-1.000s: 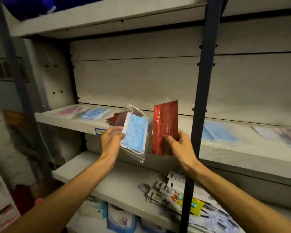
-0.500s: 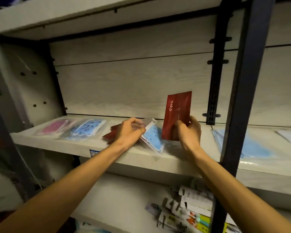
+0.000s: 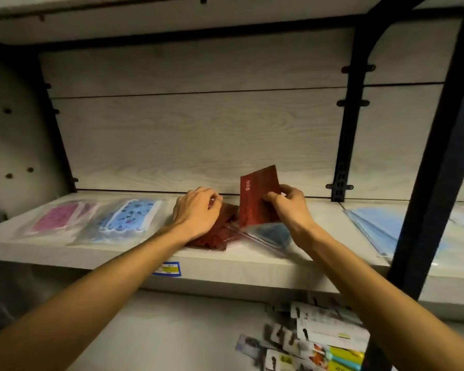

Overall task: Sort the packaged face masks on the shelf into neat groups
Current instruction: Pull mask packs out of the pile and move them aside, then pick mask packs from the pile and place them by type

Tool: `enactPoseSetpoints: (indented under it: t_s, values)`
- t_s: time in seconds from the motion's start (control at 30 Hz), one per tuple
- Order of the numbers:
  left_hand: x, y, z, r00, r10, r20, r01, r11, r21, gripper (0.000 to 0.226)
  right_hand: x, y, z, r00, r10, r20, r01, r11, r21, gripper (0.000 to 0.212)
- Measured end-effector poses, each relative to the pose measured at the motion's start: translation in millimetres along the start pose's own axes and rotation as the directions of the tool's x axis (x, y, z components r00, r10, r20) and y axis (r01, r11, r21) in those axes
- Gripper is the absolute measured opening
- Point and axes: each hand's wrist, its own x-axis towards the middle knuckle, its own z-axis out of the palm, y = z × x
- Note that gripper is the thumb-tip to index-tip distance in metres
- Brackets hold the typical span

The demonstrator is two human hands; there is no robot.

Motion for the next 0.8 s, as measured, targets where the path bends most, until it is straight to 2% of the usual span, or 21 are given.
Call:
enactPoseSetpoints:
  t_s: [0.13,0.27,0.33,0.47,0.57,0.63,0.73,0.8]
  values:
    - [-1,-46,-15,0.996,0.0,0.09,-0.004,0.999,0.044,0.033,1,-1,47,0.999,0.022,0.032,-0.02,0.999,-0.043,0.026]
    - [-3,-87,-20,0.99,0.076,0.121,-0.1,0.974,0.205,0.049,4,5,88,0.994,-0.095,0.05,0.106,0.946,-0.306,0.034]
    - [-4,-102,-19,0.986,0.094,0.134,-0.121,0.969,0.216,0.055,3,8,100,0.992,-0.09,0.089,0.122,0.857,-0.501,0.038]
    - [-5,-116,-18,0.986,0.114,0.122,-0.136,0.972,0.192,0.058,-4,13,116,0.982,-0.146,0.117,0.18,0.575,-0.798,0.043]
    - [-9,-119,-20,0.98,0.146,0.136,-0.171,0.965,0.2,0.058,-7,14,124,0.974,-0.195,0.114,0.193,0.451,-0.871,0.06]
    - [-14,-119,-22,0.978,0.156,0.138,-0.181,0.965,0.189,0.057,-10,12,123,0.964,-0.243,0.104,0.2,0.413,-0.888,0.067]
    - [-23,-111,-25,0.978,0.165,0.129,-0.184,0.971,0.153,0.059,-21,6,113,0.938,-0.315,0.146,0.276,0.423,-0.863,0.065]
    - [-31,-99,-26,0.975,0.177,0.134,-0.194,0.972,0.131,0.061,-33,5,100,0.919,-0.344,0.193,0.324,0.379,-0.867,0.06]
